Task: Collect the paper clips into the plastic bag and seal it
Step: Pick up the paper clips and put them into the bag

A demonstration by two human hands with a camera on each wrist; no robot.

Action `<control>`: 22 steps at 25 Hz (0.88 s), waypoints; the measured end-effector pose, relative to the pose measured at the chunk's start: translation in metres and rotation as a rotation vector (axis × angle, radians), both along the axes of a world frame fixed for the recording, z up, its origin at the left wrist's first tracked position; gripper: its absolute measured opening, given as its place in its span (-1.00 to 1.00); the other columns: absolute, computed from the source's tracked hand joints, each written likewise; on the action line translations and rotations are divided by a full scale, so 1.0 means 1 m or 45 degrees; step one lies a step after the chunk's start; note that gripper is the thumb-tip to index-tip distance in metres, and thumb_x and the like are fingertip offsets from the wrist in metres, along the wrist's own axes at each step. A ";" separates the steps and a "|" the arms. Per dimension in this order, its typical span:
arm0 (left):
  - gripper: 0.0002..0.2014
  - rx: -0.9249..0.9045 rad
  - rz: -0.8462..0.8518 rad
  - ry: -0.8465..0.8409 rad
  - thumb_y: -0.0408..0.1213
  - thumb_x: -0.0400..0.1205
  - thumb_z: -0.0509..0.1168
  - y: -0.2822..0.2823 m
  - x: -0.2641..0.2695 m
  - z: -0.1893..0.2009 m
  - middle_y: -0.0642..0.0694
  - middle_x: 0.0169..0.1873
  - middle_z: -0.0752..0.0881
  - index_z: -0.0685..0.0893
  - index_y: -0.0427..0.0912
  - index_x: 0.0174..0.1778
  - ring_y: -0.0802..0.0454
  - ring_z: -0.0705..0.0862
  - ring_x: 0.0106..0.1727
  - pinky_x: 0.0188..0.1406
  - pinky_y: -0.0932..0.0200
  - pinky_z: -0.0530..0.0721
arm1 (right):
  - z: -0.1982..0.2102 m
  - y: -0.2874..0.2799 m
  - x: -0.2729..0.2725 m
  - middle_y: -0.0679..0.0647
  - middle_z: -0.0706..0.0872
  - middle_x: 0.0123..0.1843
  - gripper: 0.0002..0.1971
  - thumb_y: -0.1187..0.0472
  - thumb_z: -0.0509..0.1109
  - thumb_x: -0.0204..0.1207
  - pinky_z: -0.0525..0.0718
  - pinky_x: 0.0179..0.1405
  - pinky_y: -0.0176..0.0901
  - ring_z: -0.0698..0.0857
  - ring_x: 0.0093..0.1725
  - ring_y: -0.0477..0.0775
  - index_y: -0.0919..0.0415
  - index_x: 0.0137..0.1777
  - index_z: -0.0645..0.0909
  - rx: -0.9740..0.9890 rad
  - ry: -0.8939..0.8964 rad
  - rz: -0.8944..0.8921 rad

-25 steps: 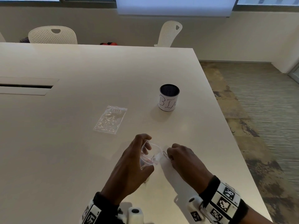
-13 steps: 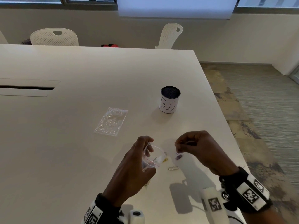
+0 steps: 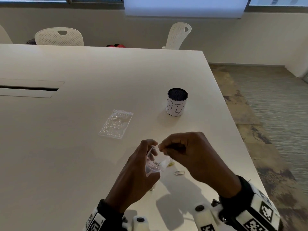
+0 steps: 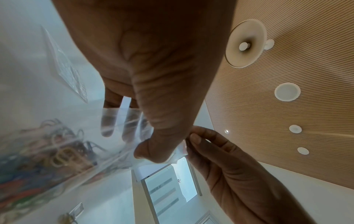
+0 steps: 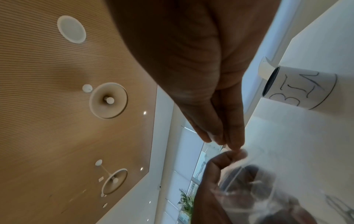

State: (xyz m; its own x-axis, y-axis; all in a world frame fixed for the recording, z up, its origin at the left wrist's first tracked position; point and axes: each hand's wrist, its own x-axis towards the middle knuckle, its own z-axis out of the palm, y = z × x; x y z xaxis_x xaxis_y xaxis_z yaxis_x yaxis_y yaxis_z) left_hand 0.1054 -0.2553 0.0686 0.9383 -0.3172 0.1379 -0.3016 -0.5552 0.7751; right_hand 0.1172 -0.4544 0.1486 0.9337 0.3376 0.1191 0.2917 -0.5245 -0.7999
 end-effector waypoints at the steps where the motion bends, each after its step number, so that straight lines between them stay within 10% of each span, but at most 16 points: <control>1: -0.24 -0.012 0.004 -0.013 -0.26 0.49 0.58 0.001 -0.001 0.000 0.32 0.06 0.60 0.23 0.39 0.33 0.25 0.69 0.15 0.08 0.49 0.70 | 0.002 -0.004 0.002 -0.14 0.91 -0.11 -0.88 0.29 0.59 0.55 0.75 -0.08 -0.51 0.86 -0.11 -0.29 0.11 0.03 0.88 0.025 0.004 -0.030; 5: -0.30 -0.111 0.094 -0.027 -0.40 0.51 0.60 0.015 -0.007 0.002 0.19 0.07 0.68 0.39 0.20 0.40 0.07 0.75 0.11 0.08 0.38 0.72 | -0.018 -0.033 0.019 -0.08 0.89 -0.15 -0.87 0.28 0.65 0.49 0.84 -0.01 -0.26 0.86 -0.15 -0.18 0.16 0.02 0.84 -0.051 0.038 -0.194; 11: -0.25 -0.089 0.239 -0.011 -0.49 0.49 0.60 0.041 -0.014 0.007 0.19 0.08 0.70 0.41 0.19 0.43 0.08 0.78 0.08 0.01 0.44 0.70 | -0.069 -0.059 0.021 0.00 0.62 0.33 -0.29 -0.10 0.72 0.35 0.70 0.27 -0.14 0.64 0.22 -0.01 0.13 0.46 0.60 -0.893 0.339 -0.015; 19: -0.24 -0.087 0.262 0.013 -0.49 0.48 0.59 0.047 -0.019 0.008 0.20 0.08 0.70 0.41 0.20 0.44 0.09 0.77 0.11 0.03 0.42 0.72 | -0.092 -0.023 0.016 0.07 0.77 0.02 -0.77 0.21 0.65 0.49 0.77 0.01 -0.07 0.75 -0.07 0.07 0.17 0.11 0.75 -0.620 0.171 -0.044; 22: -0.25 -0.086 0.222 0.031 -0.47 0.49 0.59 0.040 -0.019 0.004 0.19 0.11 0.70 0.40 0.23 0.42 0.10 0.76 0.13 0.04 0.33 0.77 | -0.089 -0.023 0.022 0.01 0.75 0.10 -0.65 0.21 0.67 0.47 0.80 0.09 0.01 0.75 -0.01 0.01 0.13 0.22 0.72 -0.512 0.138 0.009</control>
